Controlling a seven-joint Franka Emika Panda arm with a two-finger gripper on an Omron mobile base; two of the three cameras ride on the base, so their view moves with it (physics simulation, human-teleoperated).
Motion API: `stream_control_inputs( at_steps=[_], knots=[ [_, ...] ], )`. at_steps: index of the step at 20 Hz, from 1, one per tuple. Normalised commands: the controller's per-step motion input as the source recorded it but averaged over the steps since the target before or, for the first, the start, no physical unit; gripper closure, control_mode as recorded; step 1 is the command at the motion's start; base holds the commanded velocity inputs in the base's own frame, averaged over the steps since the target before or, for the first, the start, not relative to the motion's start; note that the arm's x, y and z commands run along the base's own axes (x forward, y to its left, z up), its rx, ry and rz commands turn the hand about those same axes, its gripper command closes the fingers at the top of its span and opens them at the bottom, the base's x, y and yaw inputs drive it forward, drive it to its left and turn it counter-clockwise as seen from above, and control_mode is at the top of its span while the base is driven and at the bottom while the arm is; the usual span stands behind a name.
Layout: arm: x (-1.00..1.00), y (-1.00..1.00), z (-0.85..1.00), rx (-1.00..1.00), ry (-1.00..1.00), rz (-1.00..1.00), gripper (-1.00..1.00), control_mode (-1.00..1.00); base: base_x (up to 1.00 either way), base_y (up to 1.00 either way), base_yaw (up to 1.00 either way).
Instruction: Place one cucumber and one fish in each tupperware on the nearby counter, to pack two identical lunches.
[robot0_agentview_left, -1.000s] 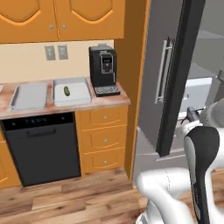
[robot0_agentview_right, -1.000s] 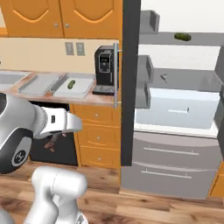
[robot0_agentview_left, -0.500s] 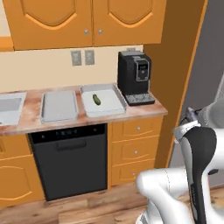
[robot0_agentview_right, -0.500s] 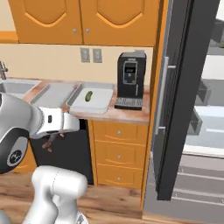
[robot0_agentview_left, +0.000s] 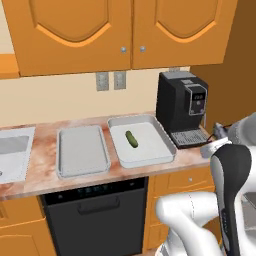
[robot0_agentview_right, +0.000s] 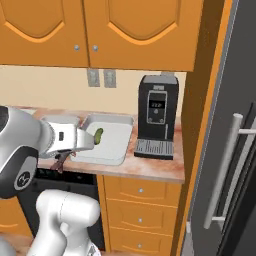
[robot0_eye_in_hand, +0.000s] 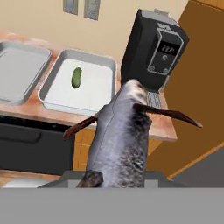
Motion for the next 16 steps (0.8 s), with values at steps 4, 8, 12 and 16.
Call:
stream_control_inputs(
  at_steps=[4, 8, 12, 16],
  knots=[
    [0.0, 0.0, 0.0, 0.0, 0.0, 0.0, 1.0, 1.0, 0.6, 0.55, -0.03],
    [0.29, 0.05, -0.32, 0.0, 0.0, 0.0, 1.0, -1.0, 0.27, 0.12, -0.02],
    [0.67, 0.01, -0.74, 0.0, 0.0, 0.0, 1.0, -1.0, 0.0, 0.0, 0.0],
    [0.68, 0.0, -0.73, 0.0, 0.0, 0.0, 1.0, -1.0, 0.0, 0.0, 0.0]
  ],
)
